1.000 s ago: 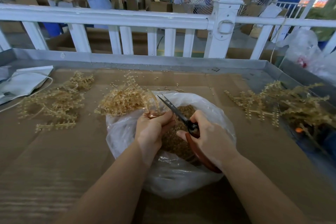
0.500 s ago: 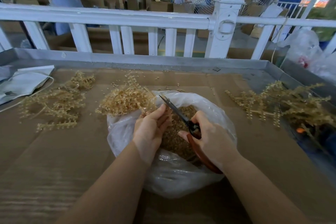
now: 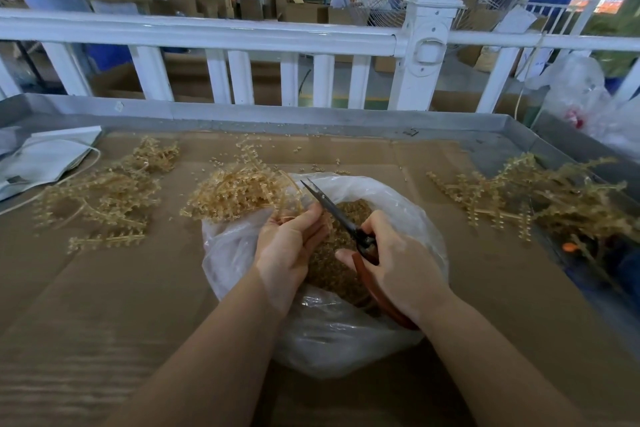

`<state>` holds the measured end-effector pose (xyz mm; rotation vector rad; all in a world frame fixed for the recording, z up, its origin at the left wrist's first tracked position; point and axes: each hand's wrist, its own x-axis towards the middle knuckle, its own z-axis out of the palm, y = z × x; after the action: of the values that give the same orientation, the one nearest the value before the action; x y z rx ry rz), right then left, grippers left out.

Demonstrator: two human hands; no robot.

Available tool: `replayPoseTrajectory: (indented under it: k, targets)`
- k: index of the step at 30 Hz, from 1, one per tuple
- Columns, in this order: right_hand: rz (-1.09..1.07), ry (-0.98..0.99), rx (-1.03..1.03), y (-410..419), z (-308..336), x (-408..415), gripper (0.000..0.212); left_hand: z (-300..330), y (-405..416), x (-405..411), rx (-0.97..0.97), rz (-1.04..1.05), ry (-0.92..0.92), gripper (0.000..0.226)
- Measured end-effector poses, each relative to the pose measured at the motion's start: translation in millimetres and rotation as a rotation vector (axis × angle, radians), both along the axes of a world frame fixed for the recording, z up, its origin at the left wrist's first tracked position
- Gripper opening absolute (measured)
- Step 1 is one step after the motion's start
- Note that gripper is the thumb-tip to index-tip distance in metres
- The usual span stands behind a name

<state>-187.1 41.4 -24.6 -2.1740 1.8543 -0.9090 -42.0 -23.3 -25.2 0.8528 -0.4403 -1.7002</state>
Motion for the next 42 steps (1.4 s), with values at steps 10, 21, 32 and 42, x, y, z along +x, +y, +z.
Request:
replayPoseTrajectory:
  k: [10, 21, 32, 42]
  targets:
    - [0.021, 0.032, 0.037, -0.7, 5.8, -1.8, 0.035, 1.8, 1.5, -1.0, -0.013, -0.006, -0.018, 0.026]
    - [0.002, 0.037, 0.024, -1.8, 5.2, -2.8, 0.026, 1.9, 1.8, -3.0, -0.012, 0.018, -0.064, 0.041]
    - [-0.02, 0.011, 0.003, -1.1, 4.9, 1.6, 0.031, 2.8, 5.9, -4.5, -0.029, 0.019, -0.158, 0.043]
    - [0.01, 0.033, 0.029, -5.9, 6.7, 0.9, 0.025, 3.1, 5.6, -4.8, -0.007, 0.008, -0.122, 0.045]
